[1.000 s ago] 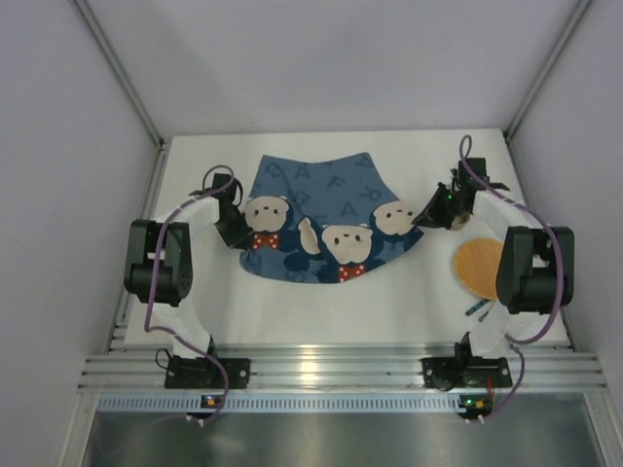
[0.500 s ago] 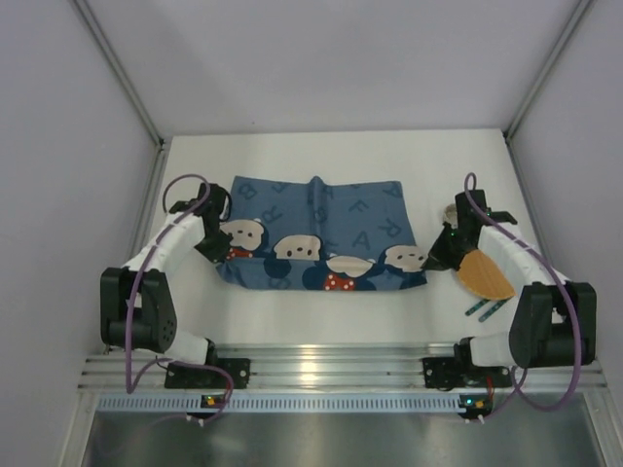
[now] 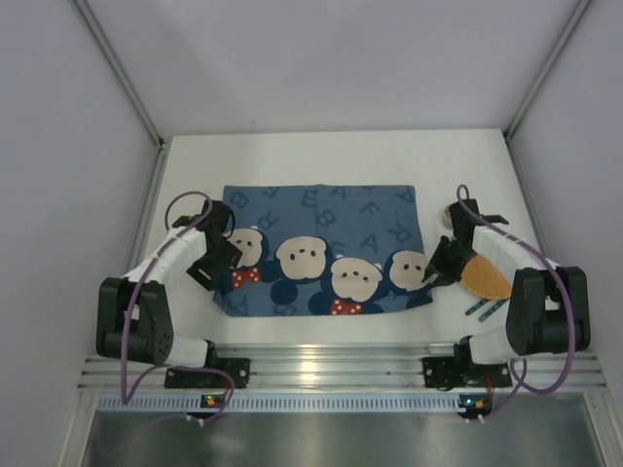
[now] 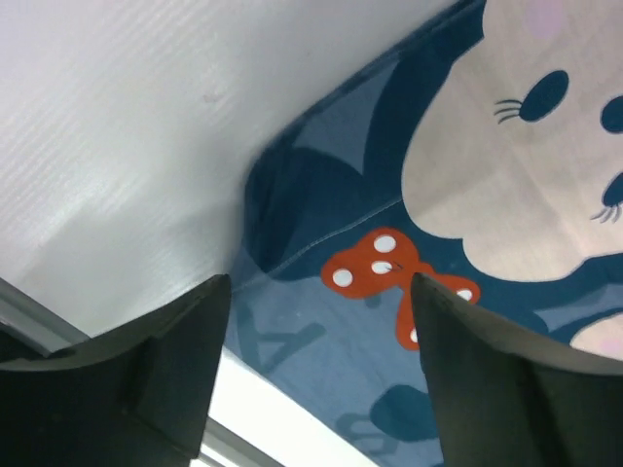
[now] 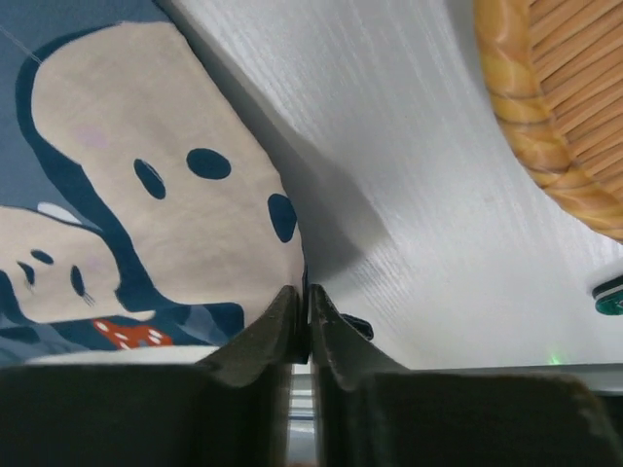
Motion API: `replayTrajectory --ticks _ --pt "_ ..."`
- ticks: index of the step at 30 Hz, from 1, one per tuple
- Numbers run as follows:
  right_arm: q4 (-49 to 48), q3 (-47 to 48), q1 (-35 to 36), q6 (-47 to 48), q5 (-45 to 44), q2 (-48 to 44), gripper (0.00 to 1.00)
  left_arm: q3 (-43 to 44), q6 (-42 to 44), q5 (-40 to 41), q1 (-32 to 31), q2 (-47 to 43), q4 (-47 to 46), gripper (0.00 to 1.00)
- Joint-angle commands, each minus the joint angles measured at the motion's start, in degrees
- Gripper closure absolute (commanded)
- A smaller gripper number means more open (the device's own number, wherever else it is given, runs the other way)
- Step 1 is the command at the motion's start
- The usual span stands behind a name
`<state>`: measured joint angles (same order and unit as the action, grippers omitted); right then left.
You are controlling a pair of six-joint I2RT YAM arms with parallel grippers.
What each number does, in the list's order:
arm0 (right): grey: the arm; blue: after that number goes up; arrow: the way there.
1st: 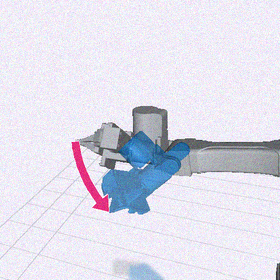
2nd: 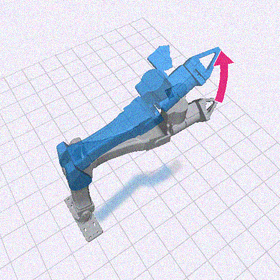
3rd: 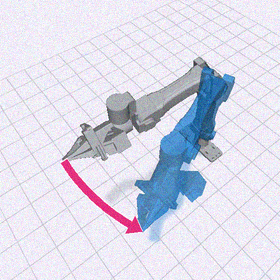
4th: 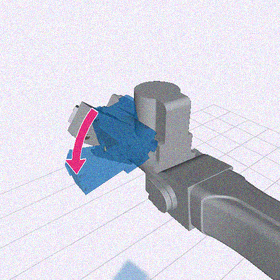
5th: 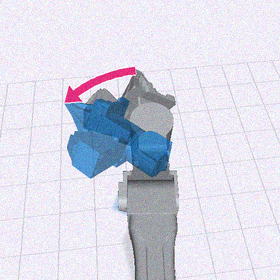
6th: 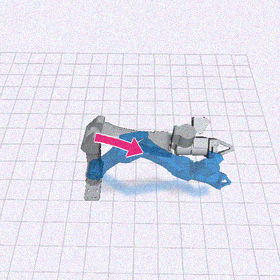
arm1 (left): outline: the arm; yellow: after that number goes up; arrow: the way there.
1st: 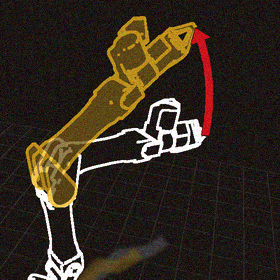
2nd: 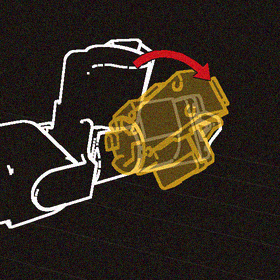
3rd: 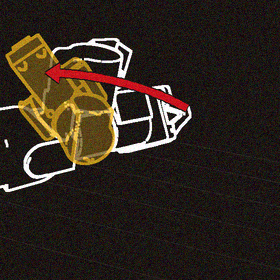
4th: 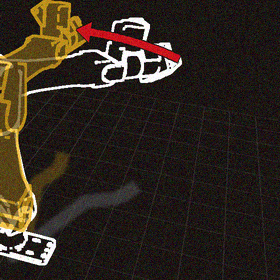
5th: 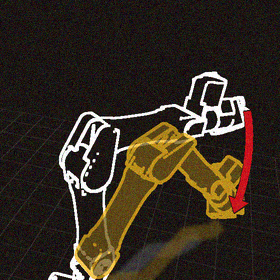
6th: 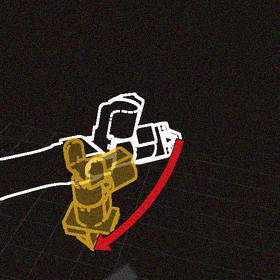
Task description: Set the dinner table for one person
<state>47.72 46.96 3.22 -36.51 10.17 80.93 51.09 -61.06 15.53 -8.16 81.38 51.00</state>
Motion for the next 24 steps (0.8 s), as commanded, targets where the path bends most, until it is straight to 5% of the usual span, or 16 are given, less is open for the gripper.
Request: replayTrajectory --ticks 1,3,4,8,17,24 --pt "1.7 4.4 0.2 4.4 -2.5 2.5 0.59 -0.1 0.3 0.3 0.0 -3.0 0.1 0.17" --pt "2.7 6.7 0.3 6.1 -3.8 3.2 0.38 0.5 0.6 0.5 -0.1 -4.8 0.9 0.02" --pt "3.6 7.5 0.3 6.5 -4.2 2.8 0.28 0.9 0.8 0.7 -0.1 -6.0 1.7 0.02" --pt "7.6 14.5 0.3 8.3 -5.6 0.6 0.15 5.0 3.7 1.8 -0.1 -8.3 3.0 0.02" --pt "14.1 32.5 -2.8 11.5 -15.0 1.5 0.13 8.7 10.2 -4.8 -2.6 -8.8 -3.3 0.03" --pt "13.7 41.8 -14.4 9.8 -8.7 11.0 0.19 8.8 14.3 -7.6 -6.2 -7.4 -5.7 0.05"
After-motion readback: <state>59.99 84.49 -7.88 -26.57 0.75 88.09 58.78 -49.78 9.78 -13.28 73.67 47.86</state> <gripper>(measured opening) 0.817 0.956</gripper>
